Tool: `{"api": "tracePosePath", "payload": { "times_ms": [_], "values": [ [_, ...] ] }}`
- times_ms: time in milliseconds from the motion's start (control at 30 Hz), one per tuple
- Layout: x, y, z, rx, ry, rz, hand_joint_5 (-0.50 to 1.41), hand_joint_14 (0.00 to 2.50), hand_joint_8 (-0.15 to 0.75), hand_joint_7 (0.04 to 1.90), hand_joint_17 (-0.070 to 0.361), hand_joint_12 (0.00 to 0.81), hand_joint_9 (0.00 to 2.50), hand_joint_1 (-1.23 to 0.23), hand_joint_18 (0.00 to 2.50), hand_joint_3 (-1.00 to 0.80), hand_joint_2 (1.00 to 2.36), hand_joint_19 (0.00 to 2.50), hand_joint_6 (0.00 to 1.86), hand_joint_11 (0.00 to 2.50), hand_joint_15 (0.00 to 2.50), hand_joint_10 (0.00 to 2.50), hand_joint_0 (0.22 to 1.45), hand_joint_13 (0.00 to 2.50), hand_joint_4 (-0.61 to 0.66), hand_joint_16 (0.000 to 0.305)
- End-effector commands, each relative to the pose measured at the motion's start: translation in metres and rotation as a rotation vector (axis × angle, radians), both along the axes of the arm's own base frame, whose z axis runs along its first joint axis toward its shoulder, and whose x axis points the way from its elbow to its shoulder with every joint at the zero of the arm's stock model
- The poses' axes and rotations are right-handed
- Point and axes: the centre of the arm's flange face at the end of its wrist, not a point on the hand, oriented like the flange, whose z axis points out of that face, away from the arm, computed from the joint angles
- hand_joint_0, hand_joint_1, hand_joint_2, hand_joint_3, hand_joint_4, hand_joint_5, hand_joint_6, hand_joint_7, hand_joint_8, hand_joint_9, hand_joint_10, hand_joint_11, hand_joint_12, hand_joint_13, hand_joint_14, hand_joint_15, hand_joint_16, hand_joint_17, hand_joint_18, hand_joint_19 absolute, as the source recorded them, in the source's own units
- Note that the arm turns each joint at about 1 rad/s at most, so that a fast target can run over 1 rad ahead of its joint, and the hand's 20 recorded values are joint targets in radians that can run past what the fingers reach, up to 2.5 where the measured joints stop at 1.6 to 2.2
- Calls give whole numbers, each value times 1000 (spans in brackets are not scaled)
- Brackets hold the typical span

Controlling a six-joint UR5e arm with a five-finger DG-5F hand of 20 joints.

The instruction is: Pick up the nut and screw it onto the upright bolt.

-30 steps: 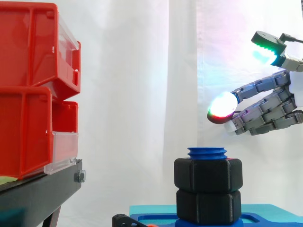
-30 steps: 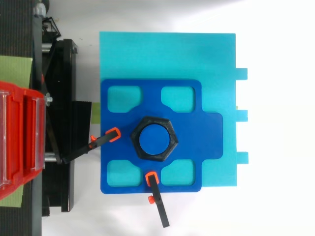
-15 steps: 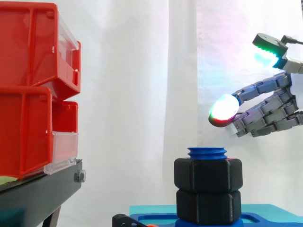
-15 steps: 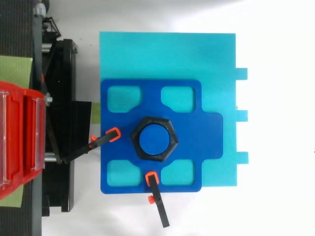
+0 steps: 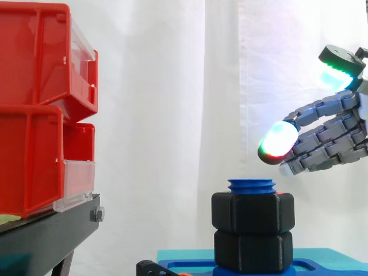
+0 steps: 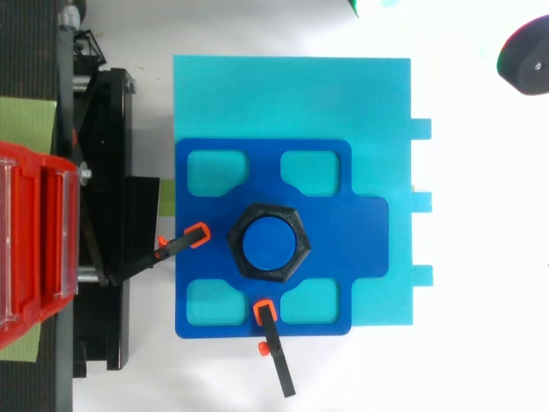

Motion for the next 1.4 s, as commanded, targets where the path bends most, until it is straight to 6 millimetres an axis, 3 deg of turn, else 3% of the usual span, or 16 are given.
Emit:
{"api": "tracePosePath", "payload": {
  "times_ms": [0,1367],
  "values": [
    [-2,0,-2,-3,15,0,-249,0,173,716,107,333,33,-383,0,-500,1000,0,502,0,0,0,463,0,40,48],
    [-6,0,-4,-42,63,8,-255,0,153,709,109,321,0,-353,0,-500,1000,0,502,0,0,0,473,0,24,48]
  ]
}}
